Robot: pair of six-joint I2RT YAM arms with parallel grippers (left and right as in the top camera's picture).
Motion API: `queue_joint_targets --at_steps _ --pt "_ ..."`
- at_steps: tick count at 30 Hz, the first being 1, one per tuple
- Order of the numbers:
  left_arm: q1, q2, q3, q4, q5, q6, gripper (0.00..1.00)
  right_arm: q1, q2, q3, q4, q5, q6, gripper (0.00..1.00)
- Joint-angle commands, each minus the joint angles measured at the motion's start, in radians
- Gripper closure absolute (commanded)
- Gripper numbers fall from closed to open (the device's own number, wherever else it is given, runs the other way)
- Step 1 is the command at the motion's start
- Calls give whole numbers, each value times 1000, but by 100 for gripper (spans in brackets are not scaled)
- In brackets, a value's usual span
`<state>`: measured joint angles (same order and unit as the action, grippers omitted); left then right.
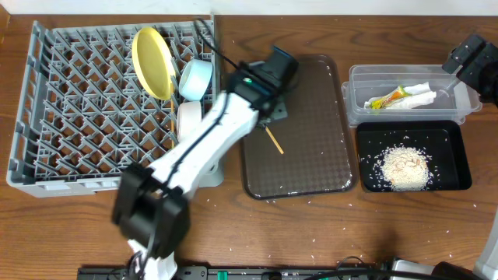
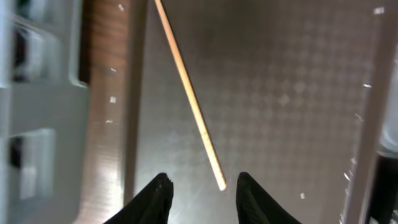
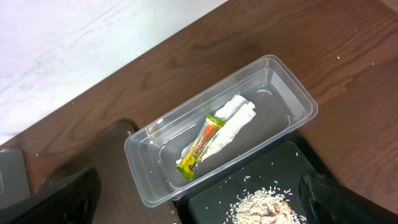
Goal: Sort waste into correct bins and load items into the dishwasher
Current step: 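Return the left gripper to the tray and grasp the second chopstick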
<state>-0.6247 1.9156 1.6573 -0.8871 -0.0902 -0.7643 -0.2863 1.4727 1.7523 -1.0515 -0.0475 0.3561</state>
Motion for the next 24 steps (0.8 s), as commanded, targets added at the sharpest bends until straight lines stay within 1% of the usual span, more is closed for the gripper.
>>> queue_joint_targets --at_steps 1,3,6,12,16,20,24 --pt "-12 84 -19 11 -56 -111 64 -2 0 6 0 14 6 1" --pt "-13 140 -19 14 -52 -132 64 -2 0 6 -1 14 6 1" --pt "-13 187 -19 21 -42 -132 64 -2 0 6 0 14 6 1" --pt "-12 264 -19 80 53 -132 64 -2 0 6 -1 14 6 1" --pt "-11 278 -19 108 65 -132 64 -2 0 6 0 14 6 1" --pt "-12 280 -19 104 70 -132 64 -2 0 6 -1 14 6 1" --pt "-11 290 -19 104 126 -131 64 -2 0 6 -1 14 6 1"
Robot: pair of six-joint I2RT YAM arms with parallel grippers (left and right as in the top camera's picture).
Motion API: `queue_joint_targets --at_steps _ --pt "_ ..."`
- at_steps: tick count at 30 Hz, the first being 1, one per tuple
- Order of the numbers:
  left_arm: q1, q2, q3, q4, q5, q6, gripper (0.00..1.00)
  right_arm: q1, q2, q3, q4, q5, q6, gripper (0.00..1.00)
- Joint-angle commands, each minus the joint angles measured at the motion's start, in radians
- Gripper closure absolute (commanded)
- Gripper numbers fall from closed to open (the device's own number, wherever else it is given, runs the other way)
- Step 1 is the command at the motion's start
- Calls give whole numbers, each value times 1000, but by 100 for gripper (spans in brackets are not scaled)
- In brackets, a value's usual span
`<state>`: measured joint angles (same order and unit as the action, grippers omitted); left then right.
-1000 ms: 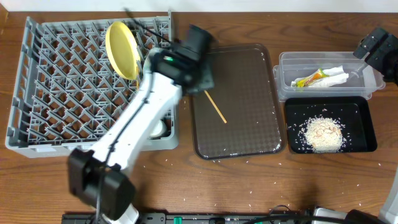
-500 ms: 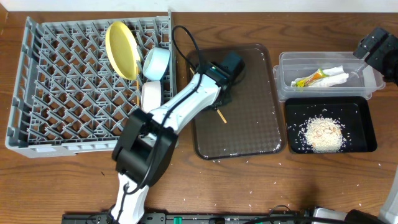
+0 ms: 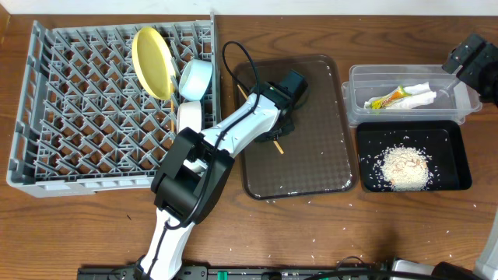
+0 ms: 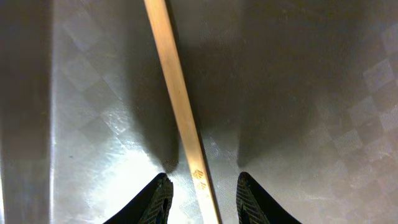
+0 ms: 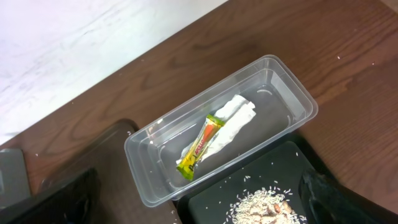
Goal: Sort waste into correct bins and load items into the dishwasher
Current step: 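Return the left gripper to the tray and grasp the second chopstick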
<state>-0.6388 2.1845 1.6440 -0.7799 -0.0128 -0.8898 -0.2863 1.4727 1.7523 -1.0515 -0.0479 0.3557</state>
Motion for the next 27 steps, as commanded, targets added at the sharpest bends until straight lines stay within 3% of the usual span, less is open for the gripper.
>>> queue_joint_targets --at_steps 1,8,11,14,19,22,27 --pt "2 26 -6 -3 62 -6 64 -2 0 6 -1 14 6 1" --pt "3 42 -6 -4 92 -5 65 -2 0 6 0 14 7 1" --pt "2 42 -6 -4 92 -5 75 -2 0 6 0 14 7 1" --pt "2 42 -6 -11 97 -5 92 -2 0 6 0 14 7 1" --pt "3 36 -5 -11 124 2 92 -2 0 6 0 14 6 1" --pt "6 8 9 -16 144 84 93 -2 0 6 -1 14 7 1" --pt "7 -107 53 -50 143 318 93 -2 0 6 0 14 6 1"
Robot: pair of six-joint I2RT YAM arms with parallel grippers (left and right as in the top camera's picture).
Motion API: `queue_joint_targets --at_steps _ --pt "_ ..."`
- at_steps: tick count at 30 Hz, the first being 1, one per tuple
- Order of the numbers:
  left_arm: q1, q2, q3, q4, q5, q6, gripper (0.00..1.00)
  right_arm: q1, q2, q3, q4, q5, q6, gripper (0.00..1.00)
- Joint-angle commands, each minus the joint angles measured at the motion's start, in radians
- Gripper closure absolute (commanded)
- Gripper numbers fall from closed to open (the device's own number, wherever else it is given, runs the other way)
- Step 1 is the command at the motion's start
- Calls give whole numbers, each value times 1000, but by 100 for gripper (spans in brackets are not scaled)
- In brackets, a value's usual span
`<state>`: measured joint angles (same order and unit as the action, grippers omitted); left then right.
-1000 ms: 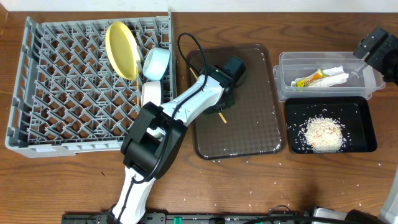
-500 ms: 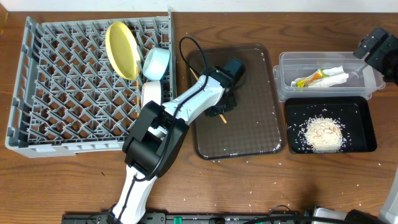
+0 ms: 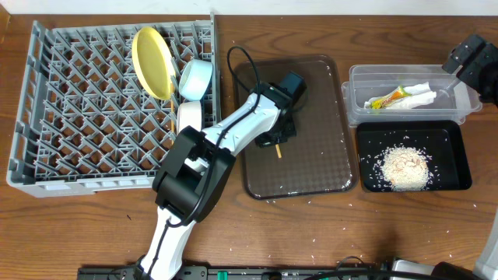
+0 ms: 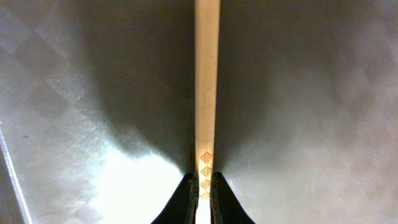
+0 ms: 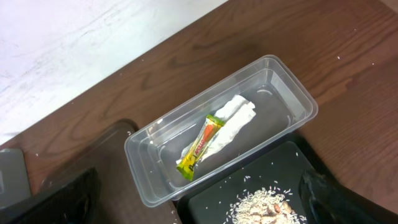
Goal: Sort waste into correct bins and load items into the dishwasher
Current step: 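Return the left gripper to the tray and grasp the second chopstick, then carry the second chopstick to the rack and place it in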
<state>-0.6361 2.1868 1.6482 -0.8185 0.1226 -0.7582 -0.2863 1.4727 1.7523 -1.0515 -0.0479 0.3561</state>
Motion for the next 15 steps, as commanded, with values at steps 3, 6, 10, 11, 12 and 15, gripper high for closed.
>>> queue_joint_targets --at_steps 3,6,10,11,12,15 --pt "14 -233 50 -45 -51 290 92 -2 0 6 -1 14 6 1" --pt "34 -358 50 -113 -149 350 93 -2 0 6 -1 14 6 1" --pt "85 -517 49 -280 -328 425 93 -2 0 6 -1 14 6 1" --pt "101 -544 49 -319 -367 425 93 -2 0 6 -1 14 6 1" --pt "119 -566 49 -354 -398 425 93 -2 0 6 0 14 6 1" --pt "185 -606 40 -433 -427 477 93 -2 0 6 -1 14 6 1"
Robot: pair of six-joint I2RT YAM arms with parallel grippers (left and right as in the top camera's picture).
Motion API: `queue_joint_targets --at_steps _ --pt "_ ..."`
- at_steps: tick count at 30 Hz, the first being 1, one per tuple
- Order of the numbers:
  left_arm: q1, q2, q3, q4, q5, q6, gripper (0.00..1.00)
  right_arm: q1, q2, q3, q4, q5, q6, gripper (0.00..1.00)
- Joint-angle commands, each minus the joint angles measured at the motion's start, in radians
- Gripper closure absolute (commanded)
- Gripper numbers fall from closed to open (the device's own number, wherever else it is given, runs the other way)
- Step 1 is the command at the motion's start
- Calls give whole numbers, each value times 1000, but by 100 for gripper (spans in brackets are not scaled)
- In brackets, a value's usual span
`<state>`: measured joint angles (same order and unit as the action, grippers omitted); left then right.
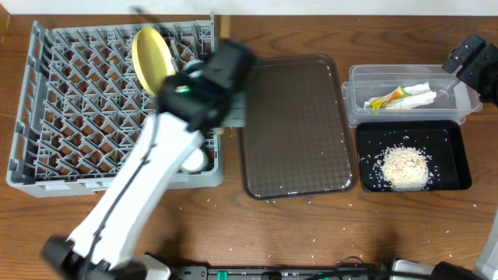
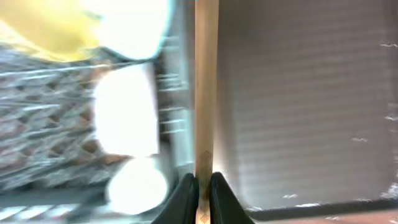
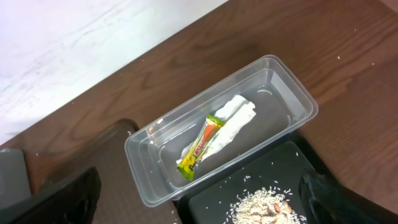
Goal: Sort waste into correct bins and load items into the dishwasher
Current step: 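Carry the second chopstick to the rack and place it in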
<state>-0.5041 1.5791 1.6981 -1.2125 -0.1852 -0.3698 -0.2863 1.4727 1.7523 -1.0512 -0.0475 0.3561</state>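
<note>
A wooden chopstick runs straight up the left wrist view, and my left gripper is shut on its near end. It hangs over the seam between the grey dish rack and the brown tray. In the overhead view the blurred left arm covers the rack's right edge and hides the stick. A yellow plate stands in the rack, with white cups beside it. My right gripper hangs open above the bins, holding nothing.
A clear bin at the far right holds a yellow wrapper and a white napkin. In front of it a black bin holds a pile of rice. Rice grains lie scattered on the wooden table.
My left gripper, then shut on the chopstick down on the tray, now holds it lifted and further left, over the rack's right edge. The tray is bare. The right arm has not moved.
First my left gripper hung open above the chopstick lying on the tray. It then stood lower with its fingers on either side of the stick, then shut on it. Now the stick is off the tray, by the rack. The right gripper stayed open over the bins.
</note>
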Motion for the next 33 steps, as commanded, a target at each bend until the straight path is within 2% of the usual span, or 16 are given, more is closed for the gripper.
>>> queue_joint_targets --at_steps 1,3,12,20,24,25,27,29,33 --pt "72 1 -14 -58 -119 113 92 -2 0 6 -1 14 6 1" --pt "126 5 -38 -84 -119 160 92 -2 0 6 -1 14 6 1" --pt "279 41 -201 14 -118 172 93 -2 0 6 -1 14 6 1" --pt "324 82 -310 95 -106 197 92 -2 0 6 -1 14 6 1" --pt "324 85 -349 135 -23 265 92 -2 0 6 -1 14 6 1" --pt "324 85 -354 137 -20 265 86 -2 0 6 -1 14 6 1" --pt "324 86 -355 137 -21 265 68 -2 0 6 -1 14 6 1" --pt "325 85 -355 138 -24 264 65 -2 0 6 -1 14 6 1" --pt "325 85 -355 139 -37 261 65 -2 0 6 -1 14 6 1"
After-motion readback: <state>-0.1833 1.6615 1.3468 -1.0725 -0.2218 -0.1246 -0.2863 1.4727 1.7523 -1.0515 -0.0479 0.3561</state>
